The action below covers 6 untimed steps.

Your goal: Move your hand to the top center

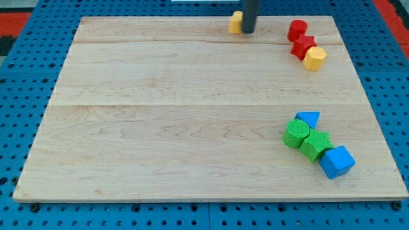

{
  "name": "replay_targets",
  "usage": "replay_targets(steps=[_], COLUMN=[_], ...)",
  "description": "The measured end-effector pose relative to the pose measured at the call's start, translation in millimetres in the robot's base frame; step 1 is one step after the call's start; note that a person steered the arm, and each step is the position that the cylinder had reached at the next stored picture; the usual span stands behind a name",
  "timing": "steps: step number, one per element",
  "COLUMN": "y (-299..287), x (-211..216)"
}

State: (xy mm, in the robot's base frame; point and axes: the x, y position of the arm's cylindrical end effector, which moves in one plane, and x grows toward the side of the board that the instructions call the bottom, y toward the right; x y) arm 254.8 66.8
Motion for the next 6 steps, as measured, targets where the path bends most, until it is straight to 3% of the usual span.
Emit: replay_targets(steps=[1, 3, 6], y=[-10, -97, -114], x=[51, 34, 28])
